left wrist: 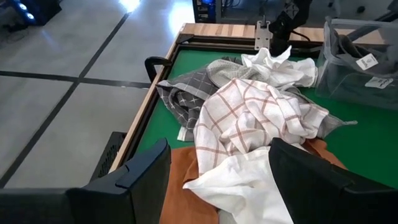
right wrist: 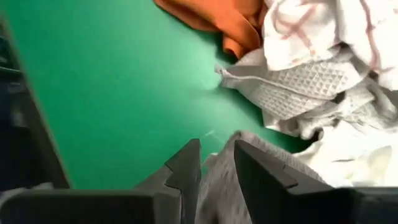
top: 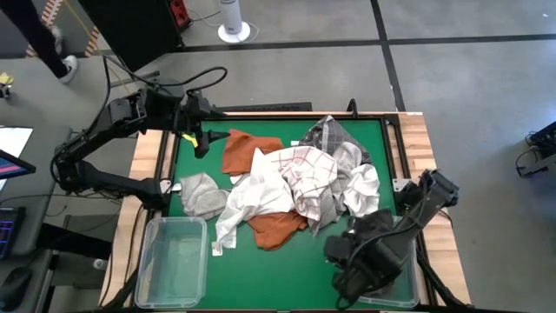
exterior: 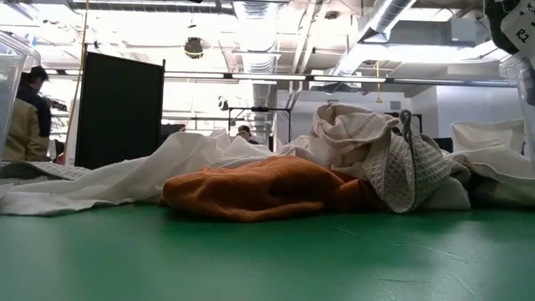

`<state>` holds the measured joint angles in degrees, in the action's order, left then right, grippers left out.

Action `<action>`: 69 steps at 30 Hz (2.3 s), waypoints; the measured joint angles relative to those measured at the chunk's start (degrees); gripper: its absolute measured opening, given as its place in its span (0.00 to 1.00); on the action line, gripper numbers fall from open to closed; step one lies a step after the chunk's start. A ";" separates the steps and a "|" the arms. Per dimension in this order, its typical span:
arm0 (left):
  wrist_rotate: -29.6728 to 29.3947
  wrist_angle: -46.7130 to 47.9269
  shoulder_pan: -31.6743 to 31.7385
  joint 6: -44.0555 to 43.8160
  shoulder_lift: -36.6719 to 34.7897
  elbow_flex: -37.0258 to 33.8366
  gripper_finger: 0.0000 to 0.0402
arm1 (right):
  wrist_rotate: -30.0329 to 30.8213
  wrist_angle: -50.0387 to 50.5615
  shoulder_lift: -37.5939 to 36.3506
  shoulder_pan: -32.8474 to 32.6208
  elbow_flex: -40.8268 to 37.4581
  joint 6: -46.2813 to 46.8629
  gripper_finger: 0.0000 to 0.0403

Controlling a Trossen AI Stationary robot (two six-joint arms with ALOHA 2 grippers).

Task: Sort towels by color in basket
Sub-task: Put the gray towel into the right transparent bin

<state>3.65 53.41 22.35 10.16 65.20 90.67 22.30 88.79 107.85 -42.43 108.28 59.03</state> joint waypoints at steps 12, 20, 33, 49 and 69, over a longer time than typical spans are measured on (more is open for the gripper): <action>-0.01 0.12 0.00 0.01 0.00 0.00 0.65 | -3.31 1.22 4.03 0.40 0.01 3.72 0.33; 0.01 0.32 0.00 0.03 0.01 0.00 0.65 | -3.73 1.21 4.03 -0.89 -1.82 3.90 0.24; -0.01 0.29 0.00 -0.01 0.01 0.00 0.65 | -11.06 1.38 4.07 -1.68 -9.62 5.83 0.05; -0.01 -0.37 0.01 0.05 0.01 0.00 0.65 | -0.16 1.25 -3.84 -3.06 -8.16 12.43 0.03; 0.01 0.03 0.01 0.02 0.01 0.00 0.65 | -18.03 1.10 -10.11 -6.73 -9.89 16.56 0.03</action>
<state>3.66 53.44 22.36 10.19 65.21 90.67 4.27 89.89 97.73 -49.17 98.38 75.59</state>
